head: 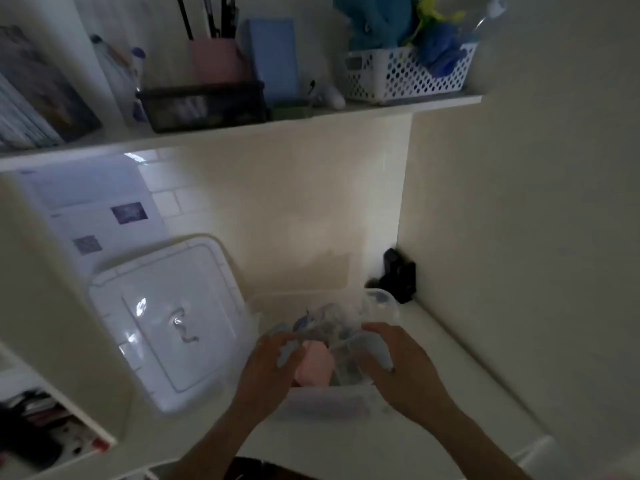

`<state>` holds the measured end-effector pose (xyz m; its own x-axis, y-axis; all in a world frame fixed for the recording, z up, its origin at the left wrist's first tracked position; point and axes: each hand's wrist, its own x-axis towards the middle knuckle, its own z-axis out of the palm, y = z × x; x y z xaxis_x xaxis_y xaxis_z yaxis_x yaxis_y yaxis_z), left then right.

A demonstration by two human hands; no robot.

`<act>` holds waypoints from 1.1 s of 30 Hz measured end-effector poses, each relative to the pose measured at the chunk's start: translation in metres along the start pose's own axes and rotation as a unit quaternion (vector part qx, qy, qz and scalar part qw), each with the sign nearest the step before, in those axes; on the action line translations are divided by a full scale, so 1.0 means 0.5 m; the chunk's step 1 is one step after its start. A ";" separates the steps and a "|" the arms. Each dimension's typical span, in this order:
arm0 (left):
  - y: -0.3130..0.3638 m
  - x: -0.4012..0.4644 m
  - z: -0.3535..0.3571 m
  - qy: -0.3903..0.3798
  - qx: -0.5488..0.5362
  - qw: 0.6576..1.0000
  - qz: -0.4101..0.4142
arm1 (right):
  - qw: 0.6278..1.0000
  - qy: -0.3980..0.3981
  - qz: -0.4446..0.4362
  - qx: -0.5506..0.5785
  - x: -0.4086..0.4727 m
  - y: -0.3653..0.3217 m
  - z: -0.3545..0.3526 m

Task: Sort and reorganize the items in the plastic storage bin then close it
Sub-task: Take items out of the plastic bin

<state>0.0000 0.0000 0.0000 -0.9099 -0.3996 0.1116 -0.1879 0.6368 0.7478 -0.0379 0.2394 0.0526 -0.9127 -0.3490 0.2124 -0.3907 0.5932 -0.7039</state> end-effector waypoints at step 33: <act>-0.202 0.119 0.174 -0.119 0.292 0.946 0.070 | 0.977 -0.024 0.010 -0.213 0.143 0.230 0.324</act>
<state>-0.0675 -0.0308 -0.1257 -0.9855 -0.1687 -0.0202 -0.1686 0.9560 0.2401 -0.1286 0.1654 -0.1230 -0.9183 -0.3616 0.1614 -0.3959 0.8450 -0.3596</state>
